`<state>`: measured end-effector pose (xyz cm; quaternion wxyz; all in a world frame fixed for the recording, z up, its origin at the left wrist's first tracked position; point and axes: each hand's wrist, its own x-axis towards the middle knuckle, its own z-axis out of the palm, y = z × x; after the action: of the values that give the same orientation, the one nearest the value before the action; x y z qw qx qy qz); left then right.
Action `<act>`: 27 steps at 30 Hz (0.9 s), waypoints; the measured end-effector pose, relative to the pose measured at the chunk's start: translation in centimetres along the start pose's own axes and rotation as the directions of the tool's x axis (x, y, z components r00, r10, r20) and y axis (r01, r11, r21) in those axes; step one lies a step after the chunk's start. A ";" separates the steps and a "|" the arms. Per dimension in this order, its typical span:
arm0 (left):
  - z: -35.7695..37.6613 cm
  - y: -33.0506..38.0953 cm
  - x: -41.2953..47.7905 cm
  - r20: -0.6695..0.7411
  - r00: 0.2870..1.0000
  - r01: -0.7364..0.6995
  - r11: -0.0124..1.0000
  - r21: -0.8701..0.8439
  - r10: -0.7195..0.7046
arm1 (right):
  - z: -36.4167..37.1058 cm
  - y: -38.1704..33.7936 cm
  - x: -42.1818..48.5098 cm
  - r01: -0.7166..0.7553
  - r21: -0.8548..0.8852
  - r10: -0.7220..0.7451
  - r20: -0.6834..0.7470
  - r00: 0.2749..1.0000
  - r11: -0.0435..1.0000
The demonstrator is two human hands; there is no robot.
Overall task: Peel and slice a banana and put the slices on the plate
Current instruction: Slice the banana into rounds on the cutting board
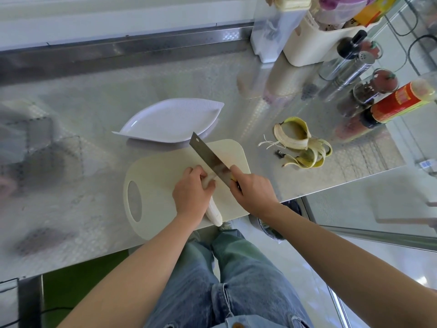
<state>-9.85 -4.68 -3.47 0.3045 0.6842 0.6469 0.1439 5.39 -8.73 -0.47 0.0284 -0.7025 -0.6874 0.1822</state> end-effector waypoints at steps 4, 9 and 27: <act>0.1 0.0 0.0 -0.013 1.000 0.001 1.000 0.014 -0.001 | -0.9 0.1 -0.2 0.024 -0.023 -0.025 -0.019 1.000 0.999; 0.1 0.1 0.0 -0.009 1.000 -0.004 1.000 0.006 0.004 | -0.5 0.3 -0.1 0.046 -0.043 -0.044 0.035 0.998 0.998; 0.0 0.0 0.0 0.000 1.000 -0.006 1.000 -0.002 0.006 | 0.0 -0.5 0.4 0.001 -0.018 0.000 0.035 0.999 1.000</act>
<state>-9.82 -4.69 -3.48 0.3049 0.6856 0.6448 0.1456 4.89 -8.33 -0.44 0.0102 -0.6993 -0.6895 0.1883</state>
